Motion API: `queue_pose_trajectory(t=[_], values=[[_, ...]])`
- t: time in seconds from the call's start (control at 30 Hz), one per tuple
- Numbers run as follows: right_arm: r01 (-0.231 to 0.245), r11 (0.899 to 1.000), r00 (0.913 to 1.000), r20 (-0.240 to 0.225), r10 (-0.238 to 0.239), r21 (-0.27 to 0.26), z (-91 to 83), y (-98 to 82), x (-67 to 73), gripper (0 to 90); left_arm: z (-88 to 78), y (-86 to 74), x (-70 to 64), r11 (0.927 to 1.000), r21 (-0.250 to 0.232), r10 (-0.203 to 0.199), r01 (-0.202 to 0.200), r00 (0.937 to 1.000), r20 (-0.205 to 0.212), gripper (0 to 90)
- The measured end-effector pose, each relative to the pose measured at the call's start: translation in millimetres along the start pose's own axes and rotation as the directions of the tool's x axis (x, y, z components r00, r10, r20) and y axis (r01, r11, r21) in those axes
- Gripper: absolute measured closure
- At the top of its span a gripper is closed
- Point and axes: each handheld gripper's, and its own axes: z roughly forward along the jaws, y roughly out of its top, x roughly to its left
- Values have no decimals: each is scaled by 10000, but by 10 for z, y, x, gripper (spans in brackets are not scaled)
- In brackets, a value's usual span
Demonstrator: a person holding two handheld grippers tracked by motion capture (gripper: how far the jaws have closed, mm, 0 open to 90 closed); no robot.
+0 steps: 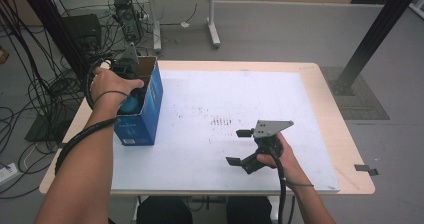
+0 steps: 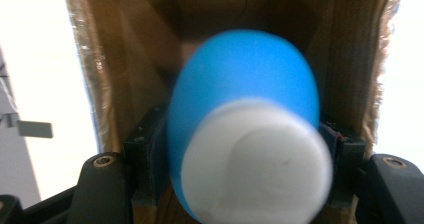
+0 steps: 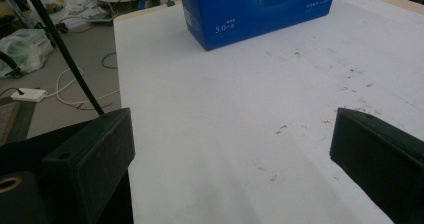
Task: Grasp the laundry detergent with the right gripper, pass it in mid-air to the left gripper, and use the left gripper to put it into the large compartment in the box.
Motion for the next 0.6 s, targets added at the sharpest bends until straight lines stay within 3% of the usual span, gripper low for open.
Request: queue_pose_trajectory(t=[0.6], values=[[53,10000,10000,-33,-53,-25,11,22,21,42,-219,-49,-5,9999,-157,0,1,10000,54,344]])
